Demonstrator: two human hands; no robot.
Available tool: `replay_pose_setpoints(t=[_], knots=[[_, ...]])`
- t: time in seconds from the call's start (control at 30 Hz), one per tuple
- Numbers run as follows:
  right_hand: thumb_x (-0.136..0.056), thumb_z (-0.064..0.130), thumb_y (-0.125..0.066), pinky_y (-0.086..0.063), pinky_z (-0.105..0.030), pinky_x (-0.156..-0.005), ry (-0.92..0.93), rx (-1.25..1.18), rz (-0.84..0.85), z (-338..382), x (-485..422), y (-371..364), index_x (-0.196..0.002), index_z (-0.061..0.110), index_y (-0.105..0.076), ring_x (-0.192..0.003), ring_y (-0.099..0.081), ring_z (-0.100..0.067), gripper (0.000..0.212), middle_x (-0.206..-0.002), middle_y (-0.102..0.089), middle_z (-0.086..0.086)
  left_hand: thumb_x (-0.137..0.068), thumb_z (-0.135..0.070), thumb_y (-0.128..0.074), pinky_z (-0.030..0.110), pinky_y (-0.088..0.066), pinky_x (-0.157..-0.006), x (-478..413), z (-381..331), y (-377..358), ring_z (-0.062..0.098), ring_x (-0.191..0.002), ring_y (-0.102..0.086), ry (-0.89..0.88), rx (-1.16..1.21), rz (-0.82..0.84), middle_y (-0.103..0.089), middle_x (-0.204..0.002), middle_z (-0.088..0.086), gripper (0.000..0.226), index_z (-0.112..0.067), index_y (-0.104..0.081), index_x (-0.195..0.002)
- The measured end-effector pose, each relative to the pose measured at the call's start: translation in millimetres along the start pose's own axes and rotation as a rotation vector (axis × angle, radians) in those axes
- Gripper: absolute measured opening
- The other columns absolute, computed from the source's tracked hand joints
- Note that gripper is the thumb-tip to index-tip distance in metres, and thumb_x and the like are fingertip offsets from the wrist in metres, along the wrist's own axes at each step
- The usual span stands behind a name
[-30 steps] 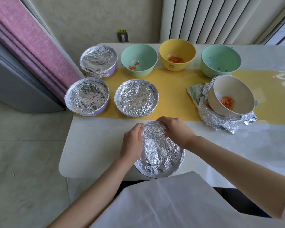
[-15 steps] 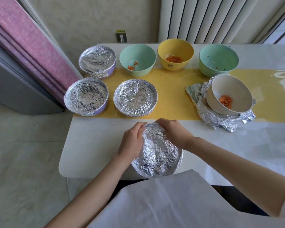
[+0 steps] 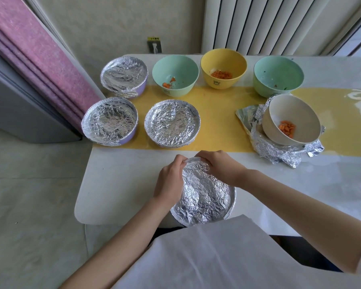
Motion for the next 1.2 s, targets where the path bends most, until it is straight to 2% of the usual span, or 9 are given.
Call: replay_pose_setpoints(t=[0.17,0.33,0.5,0.57,0.67,0.83,1.03,1.13,1.2], knots=[[-0.093,-0.002,-0.039,-0.038,-0.033,-0.065,0.024,0.029,0.068,0.8,-4.4,-1.5,-0.11,0.01,-0.058,-0.069,-0.051,-0.022,0.028,-0.078,-0.059,-0.005,-0.096,-0.004,-0.044,0.03,-0.018,-0.054,-2.1,-3.6,-1.3,0.035,-0.065,-0.05,-0.038,-0.001,0.009,-0.052,-0.067,0.007,0.011,-0.001,-0.055,-0.097],[-0.084,-0.009,-0.037,-0.041,-0.039,-0.065,-0.003,0.044,0.074,1.4,-4.4,-5.2,-0.111,0.011,-0.057,-0.071,-0.054,-0.027,0.039,-0.08,-0.062,-0.01,-0.094,-0.001,-0.047,0.029,-0.02,-0.054,-2.5,-4.2,1.1,0.038,-0.065,-0.052,-0.061,-0.006,-0.008,-0.062,-0.073,0.02,0.011,-0.001,-0.058,-0.097],[-0.101,0.01,-0.035,-0.03,-0.023,-0.061,0.002,-0.066,0.007,4.9,-2.8,0.1,-0.119,0.011,-0.056,-0.068,-0.048,-0.016,0.028,-0.083,-0.055,0.002,-0.096,-0.004,-0.045,0.033,-0.022,-0.052,-2.6,-2.7,2.2,0.026,-0.056,-0.04,-0.051,-0.022,-0.045,-0.049,-0.063,0.002,0.012,-0.003,-0.057,-0.095],[-0.099,0.007,-0.037,-0.033,-0.023,-0.062,-0.037,-0.127,-0.037,1.4,-0.6,1.5,-0.123,0.011,-0.055,-0.07,-0.051,-0.017,0.029,-0.091,-0.06,0.0,-0.096,-0.003,-0.045,0.033,-0.02,-0.051,-2.9,0.6,2.9,0.021,-0.054,-0.036,-0.025,-0.023,-0.075,-0.042,-0.061,-0.005,0.011,-0.003,-0.056,-0.093],[-0.092,-0.001,-0.045,-0.044,-0.03,-0.069,-0.076,-0.11,-0.05,-2.9,2.9,-3.3,-0.121,0.013,-0.057,-0.08,-0.06,-0.024,0.034,-0.1,-0.068,-0.008,-0.095,-0.003,-0.046,0.031,-0.021,-0.051,-2.3,6.2,2.4,0.028,-0.054,-0.041,0.001,-0.023,-0.081,-0.046,-0.06,0.0,0.011,-0.003,-0.056,-0.091],[-0.083,-0.005,-0.052,-0.046,-0.036,-0.074,-0.093,-0.061,-0.045,0.6,-1.5,-6.1,-0.12,0.013,-0.057,-0.088,-0.061,-0.029,0.041,-0.1,-0.068,-0.011,-0.095,-0.003,-0.046,0.024,-0.02,-0.052,2.7,10.7,1.0,0.033,-0.063,-0.051,0.026,0.027,-0.124,-0.06,-0.066,0.015,0.013,-0.001,-0.059,-0.095],[-0.087,-0.005,-0.045,-0.042,-0.03,-0.075,-0.169,-0.079,-0.042,-5.8,-7.4,-12.8,-0.124,0.01,-0.052,-0.096,-0.06,-0.028,0.041,-0.11,-0.065,-0.011,-0.097,-0.004,-0.043,0.015,-0.032,-0.066,7.3,21.5,-2.6,0.032,-0.092,-0.062,0.168,0.06,-0.208,-0.069,-0.102,0.017,0.028,-0.006,-0.059,-0.119],[-0.085,-0.008,-0.041,-0.043,-0.031,-0.071,-0.244,-0.111,-0.046,-12.0,-9.9,-13.7,-0.12,0.009,-0.056,-0.092,-0.059,-0.03,0.042,-0.106,-0.066,-0.014,-0.099,-0.008,-0.04,0.023,-0.026,-0.057,6.8,30.5,-4.4,0.026,-0.065,-0.052,0.26,0.069,-0.165,-0.064,-0.078,0.013,0.024,-0.002,-0.062,-0.108],[-0.084,-0.008,-0.04,-0.04,-0.029,-0.067,-0.261,-0.106,-0.028,-13.2,-11.6,-16.4,-0.118,0.009,-0.058,-0.09,-0.059,-0.029,0.042,-0.105,-0.066,-0.014,-0.099,-0.009,-0.039,0.028,-0.022,-0.055,3.8,39.0,-6.0,0.017,-0.052,-0.039,0.314,0.045,-0.047,-0.049,-0.059,0.003,0.02,-0.004,-0.057,-0.09]])
Point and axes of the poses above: each hand's wrist, its own x-axis away from the middle knuckle, its own y-axis out of the back of the hand, z = x × y, the point moved 4 cm from there along -x, towards the middle knuckle
